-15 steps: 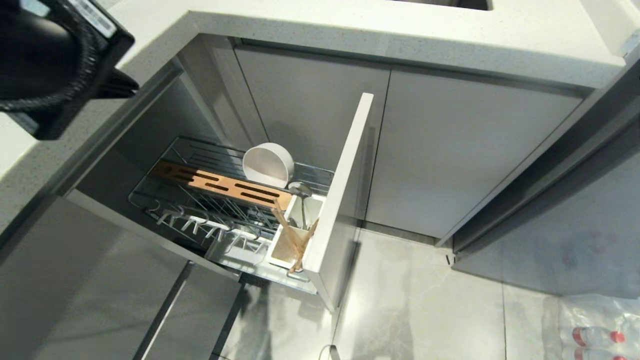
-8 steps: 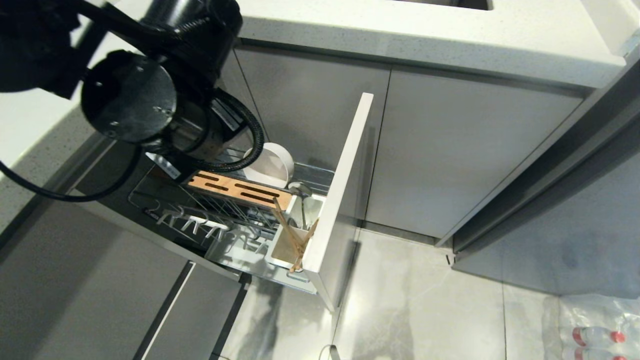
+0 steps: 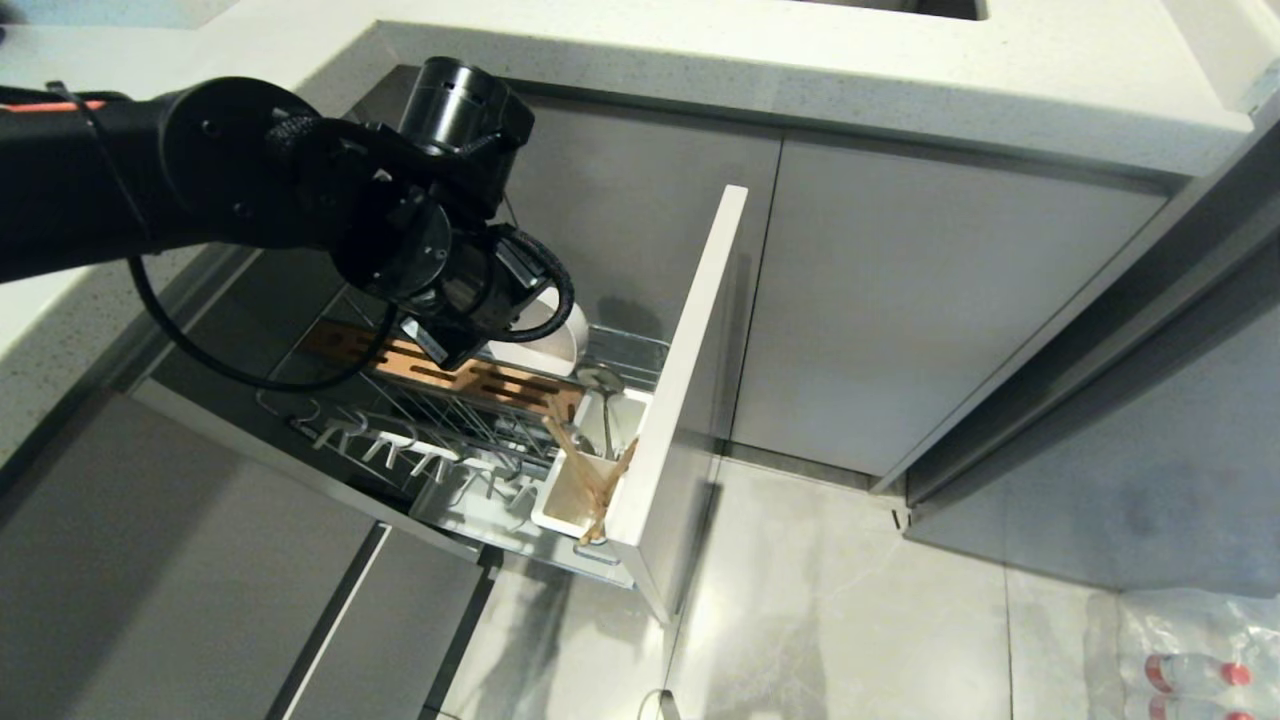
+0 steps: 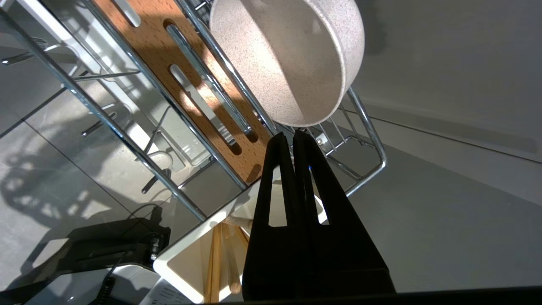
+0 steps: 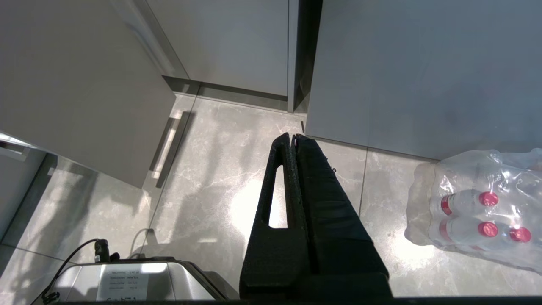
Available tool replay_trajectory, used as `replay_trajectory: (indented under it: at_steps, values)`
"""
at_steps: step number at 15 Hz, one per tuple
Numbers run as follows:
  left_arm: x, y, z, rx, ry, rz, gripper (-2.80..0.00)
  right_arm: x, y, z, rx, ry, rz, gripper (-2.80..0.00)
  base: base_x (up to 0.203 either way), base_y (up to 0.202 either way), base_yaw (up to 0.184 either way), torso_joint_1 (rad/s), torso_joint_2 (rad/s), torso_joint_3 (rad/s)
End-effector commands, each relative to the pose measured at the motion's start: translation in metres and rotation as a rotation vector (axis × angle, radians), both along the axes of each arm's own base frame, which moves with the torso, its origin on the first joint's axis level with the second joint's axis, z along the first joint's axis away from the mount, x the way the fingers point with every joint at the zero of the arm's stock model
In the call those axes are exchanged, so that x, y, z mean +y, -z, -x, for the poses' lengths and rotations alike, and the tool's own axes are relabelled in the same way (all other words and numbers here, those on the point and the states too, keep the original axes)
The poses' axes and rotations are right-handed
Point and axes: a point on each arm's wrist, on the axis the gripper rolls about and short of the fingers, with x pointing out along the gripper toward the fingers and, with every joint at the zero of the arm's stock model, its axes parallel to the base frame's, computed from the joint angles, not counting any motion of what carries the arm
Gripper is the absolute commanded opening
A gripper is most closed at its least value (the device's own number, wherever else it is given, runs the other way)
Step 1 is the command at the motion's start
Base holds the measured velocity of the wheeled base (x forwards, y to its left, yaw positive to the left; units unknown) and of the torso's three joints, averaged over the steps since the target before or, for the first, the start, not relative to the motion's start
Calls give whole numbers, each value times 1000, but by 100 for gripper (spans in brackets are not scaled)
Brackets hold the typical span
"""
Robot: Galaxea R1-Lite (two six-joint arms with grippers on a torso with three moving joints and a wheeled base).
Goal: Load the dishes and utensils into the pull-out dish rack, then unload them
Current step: Take the bowl out of the cupboard
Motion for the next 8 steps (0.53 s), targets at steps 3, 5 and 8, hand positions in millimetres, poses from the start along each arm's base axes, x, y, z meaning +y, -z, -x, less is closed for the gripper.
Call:
replay_trajectory:
  at_steps: [3,5,8]
  values:
    - [1,10,-14,14,-7,-34,0,0,0,0,2,0,0,-280,0,0,0,0,0,0]
    - [1,5,-18,-32,-9,-11,0,0,0,0,2,0,0,-280,0,0,0,0,0,0]
    - [-1,0,-24,-48,19,8,0,0,0,0,2,0,0,-280,0,0,0,0,0,0]
